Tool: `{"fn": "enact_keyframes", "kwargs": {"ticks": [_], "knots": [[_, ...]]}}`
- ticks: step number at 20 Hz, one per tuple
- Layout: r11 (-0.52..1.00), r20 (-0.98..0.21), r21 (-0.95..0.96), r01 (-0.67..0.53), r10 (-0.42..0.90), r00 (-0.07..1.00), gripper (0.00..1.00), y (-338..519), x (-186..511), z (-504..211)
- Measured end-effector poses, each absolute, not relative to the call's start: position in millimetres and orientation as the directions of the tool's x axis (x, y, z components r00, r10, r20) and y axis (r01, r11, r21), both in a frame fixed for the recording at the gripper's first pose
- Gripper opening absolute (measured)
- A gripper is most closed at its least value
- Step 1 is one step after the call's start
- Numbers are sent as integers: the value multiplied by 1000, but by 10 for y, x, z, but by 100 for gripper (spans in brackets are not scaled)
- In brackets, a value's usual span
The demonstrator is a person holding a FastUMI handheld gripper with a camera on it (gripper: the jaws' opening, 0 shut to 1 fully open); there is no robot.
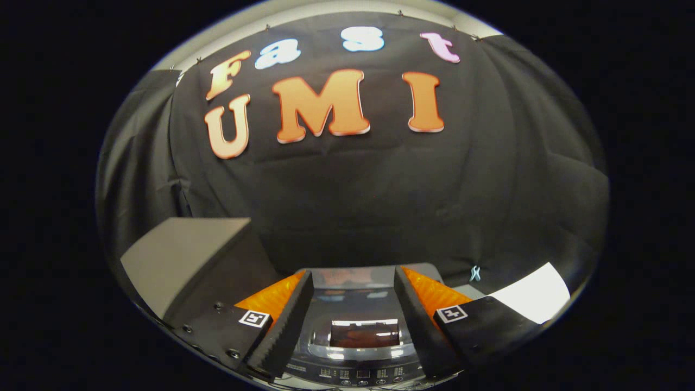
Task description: Put the clothes into the washing machine and then close the washing machine lid.
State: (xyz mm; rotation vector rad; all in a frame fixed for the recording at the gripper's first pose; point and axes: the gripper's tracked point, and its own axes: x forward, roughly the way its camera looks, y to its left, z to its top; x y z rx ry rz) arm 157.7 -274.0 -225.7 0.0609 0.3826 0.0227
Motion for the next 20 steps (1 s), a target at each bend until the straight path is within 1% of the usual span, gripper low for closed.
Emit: {"fn": "enact_keyframes", "kwargs": {"ticks": [1,5,10,13,20], "knots": [[998,-334,65,-8,29,942,96,-2727,1555,-2028],[998,-240,67,12,5,971,96,-2658,1380,-1351],[997,-128,82,9,2,992,96,-2527,1094,-694],[992,-84,124,9,2,996,96,-2488,999,-511],[989,-60,148,30,-21,998,96,-2554,825,-435]]}}
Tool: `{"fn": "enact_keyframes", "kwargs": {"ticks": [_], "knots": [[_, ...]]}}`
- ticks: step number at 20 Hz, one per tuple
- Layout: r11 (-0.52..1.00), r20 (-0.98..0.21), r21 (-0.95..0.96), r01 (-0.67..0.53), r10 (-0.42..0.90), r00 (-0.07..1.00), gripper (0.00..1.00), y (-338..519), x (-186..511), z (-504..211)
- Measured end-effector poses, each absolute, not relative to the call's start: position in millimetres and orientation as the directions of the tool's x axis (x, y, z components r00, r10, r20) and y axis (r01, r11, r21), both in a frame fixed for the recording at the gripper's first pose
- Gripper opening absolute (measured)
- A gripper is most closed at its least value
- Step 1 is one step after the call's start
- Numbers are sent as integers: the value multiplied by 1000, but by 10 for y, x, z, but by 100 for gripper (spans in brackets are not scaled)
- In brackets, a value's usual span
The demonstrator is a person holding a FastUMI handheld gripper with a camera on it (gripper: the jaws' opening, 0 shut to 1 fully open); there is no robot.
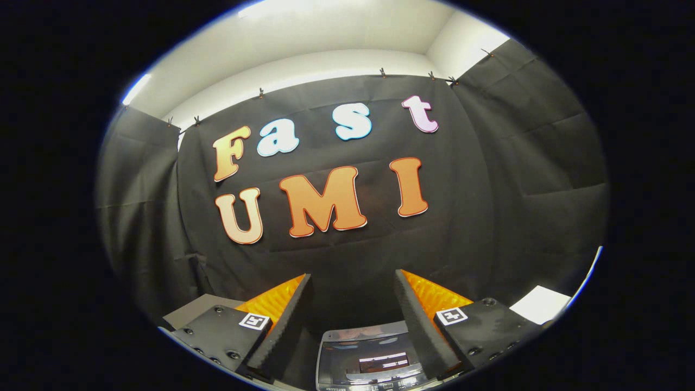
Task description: Put the clothes into the washing machine and then close the washing machine lid.
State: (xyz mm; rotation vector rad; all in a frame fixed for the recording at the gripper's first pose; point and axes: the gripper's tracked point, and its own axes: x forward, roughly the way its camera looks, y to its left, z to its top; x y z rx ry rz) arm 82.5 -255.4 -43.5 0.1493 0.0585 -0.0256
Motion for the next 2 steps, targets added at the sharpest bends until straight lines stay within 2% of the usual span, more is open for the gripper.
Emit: {"fn": "enact_keyframes", "kwargs": {"ticks": [2], "knots": [[987,-58,154,37,-28,998,96,-2586,813,-425]]}}
